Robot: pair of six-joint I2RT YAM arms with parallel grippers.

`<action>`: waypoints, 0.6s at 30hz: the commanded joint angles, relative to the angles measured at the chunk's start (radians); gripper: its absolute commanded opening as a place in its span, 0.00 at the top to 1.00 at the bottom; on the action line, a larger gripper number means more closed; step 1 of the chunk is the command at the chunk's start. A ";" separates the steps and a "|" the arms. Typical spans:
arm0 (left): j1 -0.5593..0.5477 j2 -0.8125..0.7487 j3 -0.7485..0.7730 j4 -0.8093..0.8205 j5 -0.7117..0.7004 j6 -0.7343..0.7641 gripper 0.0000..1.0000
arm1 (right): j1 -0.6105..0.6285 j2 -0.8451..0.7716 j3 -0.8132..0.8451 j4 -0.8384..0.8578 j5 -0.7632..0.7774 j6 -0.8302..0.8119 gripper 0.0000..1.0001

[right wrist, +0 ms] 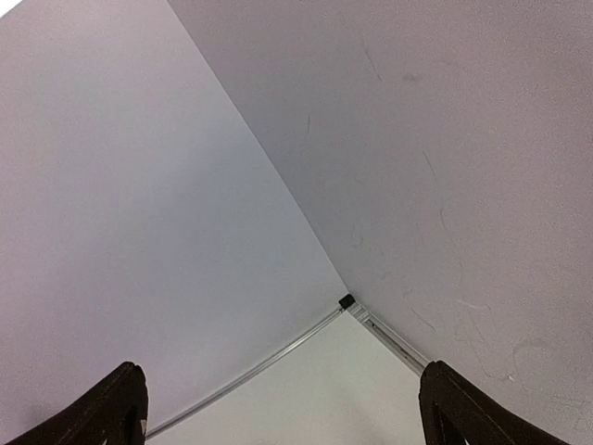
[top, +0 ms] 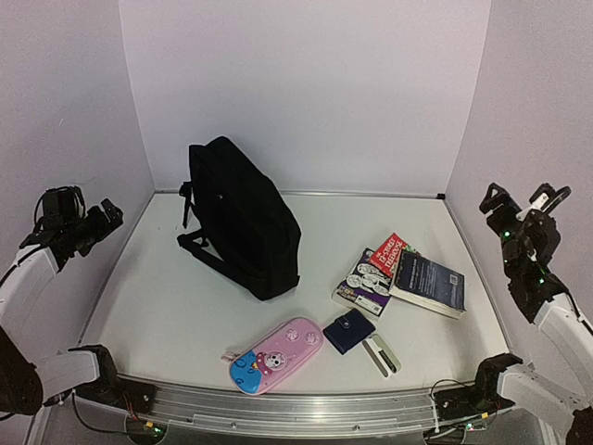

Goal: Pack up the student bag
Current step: Adjust the student bag at the center of the board.

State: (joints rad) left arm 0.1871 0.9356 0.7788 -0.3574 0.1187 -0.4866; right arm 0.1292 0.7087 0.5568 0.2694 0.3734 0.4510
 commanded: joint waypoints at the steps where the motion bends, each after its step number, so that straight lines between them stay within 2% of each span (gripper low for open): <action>1: 0.002 -0.010 0.214 -0.238 0.089 -0.061 0.00 | -0.001 0.040 0.084 -0.087 -0.225 0.017 0.02; 4: 0.002 0.027 0.316 -0.303 0.153 -0.026 0.00 | 0.003 0.123 0.186 -0.164 -0.354 0.010 0.02; 8: 0.002 0.079 0.392 -0.287 0.217 0.077 0.00 | 0.097 0.225 0.277 -0.242 -0.377 -0.020 0.02; 11: -0.005 0.136 0.464 -0.310 0.302 0.138 0.03 | 0.257 0.305 0.322 -0.265 -0.317 -0.029 0.02; 15: -0.068 0.198 0.501 -0.303 0.279 0.168 0.04 | 0.443 0.452 0.372 -0.243 -0.402 0.003 0.08; 18: -0.108 0.230 0.485 -0.271 0.308 0.189 0.04 | 0.608 0.547 0.408 -0.210 -0.365 0.012 0.11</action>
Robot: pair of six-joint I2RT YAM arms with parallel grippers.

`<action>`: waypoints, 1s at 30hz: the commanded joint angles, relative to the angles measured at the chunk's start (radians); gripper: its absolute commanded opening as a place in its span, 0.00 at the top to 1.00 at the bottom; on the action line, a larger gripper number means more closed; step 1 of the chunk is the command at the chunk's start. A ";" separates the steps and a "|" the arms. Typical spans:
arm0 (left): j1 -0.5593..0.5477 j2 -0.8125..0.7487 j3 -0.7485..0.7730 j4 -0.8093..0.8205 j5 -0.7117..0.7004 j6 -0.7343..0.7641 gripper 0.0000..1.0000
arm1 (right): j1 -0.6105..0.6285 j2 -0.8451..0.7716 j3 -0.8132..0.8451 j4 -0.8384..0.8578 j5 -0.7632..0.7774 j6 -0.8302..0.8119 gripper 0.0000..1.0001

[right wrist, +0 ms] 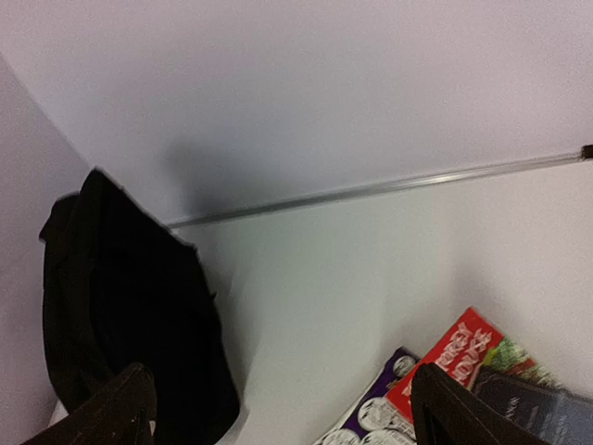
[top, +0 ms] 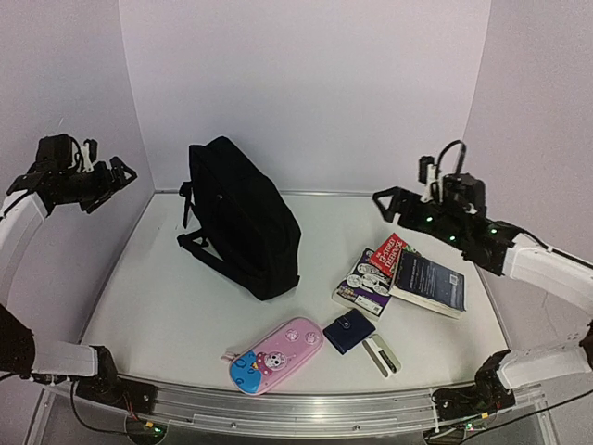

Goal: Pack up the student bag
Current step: Adjust the student bag at the center of the board.

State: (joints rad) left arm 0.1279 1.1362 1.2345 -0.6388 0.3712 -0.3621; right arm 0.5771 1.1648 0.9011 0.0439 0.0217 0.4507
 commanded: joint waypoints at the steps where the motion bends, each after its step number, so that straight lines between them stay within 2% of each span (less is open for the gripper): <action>1: -0.053 0.031 0.014 0.028 0.070 0.068 0.04 | 0.210 0.121 0.076 0.026 0.010 0.012 0.12; 6: -0.055 0.032 -0.091 0.114 0.109 0.079 0.03 | 0.433 0.279 0.158 0.058 0.136 0.010 0.21; 11: -0.055 0.062 -0.128 0.116 0.141 0.093 0.03 | 0.583 0.433 0.281 0.067 0.304 0.000 0.30; 15: -0.055 0.080 -0.132 0.113 0.170 0.089 0.03 | 0.648 0.542 0.379 0.067 0.447 -0.014 0.41; 21: -0.055 0.070 -0.144 0.124 0.179 0.090 0.03 | 0.667 0.690 0.512 0.042 0.626 -0.009 0.46; 23: -0.055 0.071 -0.145 0.124 0.178 0.092 0.03 | 0.667 0.721 0.537 0.038 0.672 -0.006 0.51; 27: -0.055 0.075 -0.145 0.119 0.170 0.098 0.03 | 0.667 0.769 0.580 0.034 0.710 -0.029 0.72; 30: -0.057 0.068 -0.149 0.127 0.182 0.107 0.03 | 0.667 0.792 0.604 0.034 0.716 -0.061 0.93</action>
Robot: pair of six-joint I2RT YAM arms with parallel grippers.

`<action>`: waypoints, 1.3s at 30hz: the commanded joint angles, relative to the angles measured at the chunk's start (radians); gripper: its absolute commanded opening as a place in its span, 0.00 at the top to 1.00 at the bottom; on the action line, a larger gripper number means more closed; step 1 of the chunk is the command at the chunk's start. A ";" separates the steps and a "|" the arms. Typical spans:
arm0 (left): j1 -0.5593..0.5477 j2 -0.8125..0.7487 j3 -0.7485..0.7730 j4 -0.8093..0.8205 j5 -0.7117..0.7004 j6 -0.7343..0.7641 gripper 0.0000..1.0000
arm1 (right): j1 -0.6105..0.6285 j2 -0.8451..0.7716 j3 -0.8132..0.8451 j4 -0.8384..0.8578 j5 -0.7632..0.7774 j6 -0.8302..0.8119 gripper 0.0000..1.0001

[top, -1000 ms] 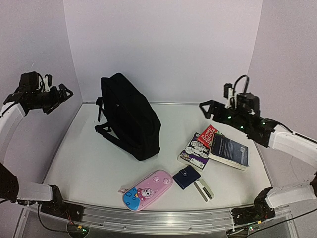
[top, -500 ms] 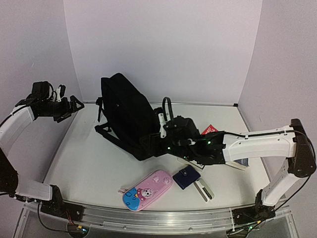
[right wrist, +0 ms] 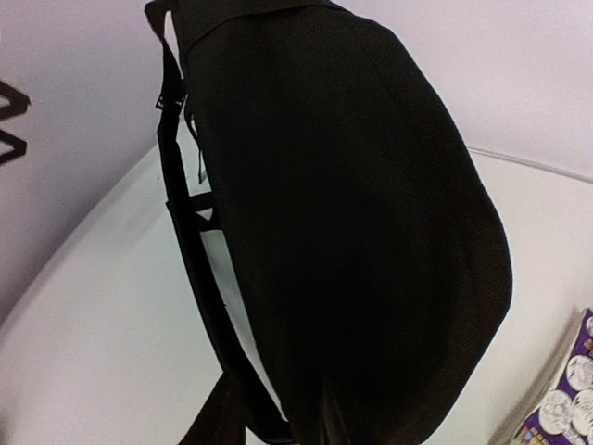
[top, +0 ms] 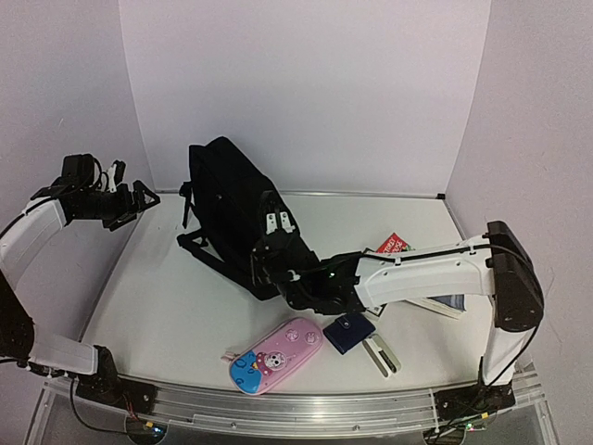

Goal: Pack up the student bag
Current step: Adjust the student bag at the center of the board.

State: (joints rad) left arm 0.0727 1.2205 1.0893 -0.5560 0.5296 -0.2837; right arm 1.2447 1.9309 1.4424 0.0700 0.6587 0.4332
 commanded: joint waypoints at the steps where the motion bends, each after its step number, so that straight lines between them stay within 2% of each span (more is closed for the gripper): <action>1: -0.003 -0.023 -0.009 0.055 0.032 0.034 0.03 | -0.001 0.026 0.062 0.009 0.086 -0.055 0.99; 4: -0.023 -0.055 -0.028 0.102 0.096 0.058 0.03 | -0.001 -0.003 0.028 0.029 0.061 -0.133 1.00; 7: -0.056 -0.116 -0.084 0.218 0.202 0.062 0.03 | -0.005 -0.080 -0.067 0.111 -0.077 -0.301 1.00; 9: -0.076 -0.151 -0.101 0.253 0.215 0.080 0.03 | -0.024 -0.147 -0.130 0.122 -0.170 -0.363 1.00; 14: -0.109 -0.154 -0.083 0.252 0.190 0.116 0.03 | -0.146 -0.318 -0.273 0.111 -0.438 -0.363 1.00; 18: -0.114 -0.102 -0.025 0.251 0.220 0.100 0.03 | -0.231 -0.435 -0.370 0.104 -0.554 -0.365 1.00; 23: -0.125 0.006 0.087 0.238 0.220 0.106 0.02 | -0.304 -0.494 -0.432 0.097 -0.616 -0.379 1.00; 30: -0.132 0.182 0.181 0.289 0.217 0.156 0.01 | -0.324 -0.510 -0.487 0.099 -0.645 -0.372 1.00; 35: -0.134 0.256 0.223 0.319 0.285 0.271 0.08 | -0.325 -0.524 -0.515 0.108 -0.651 -0.358 1.00; 39: -0.135 0.293 0.225 0.352 0.264 0.383 0.19 | -0.325 -0.536 -0.527 0.112 -0.651 -0.356 1.00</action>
State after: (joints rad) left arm -0.0582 1.4976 1.2572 -0.2782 0.7660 -0.0443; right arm 0.9245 1.4409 0.9299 0.1490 0.0182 0.0752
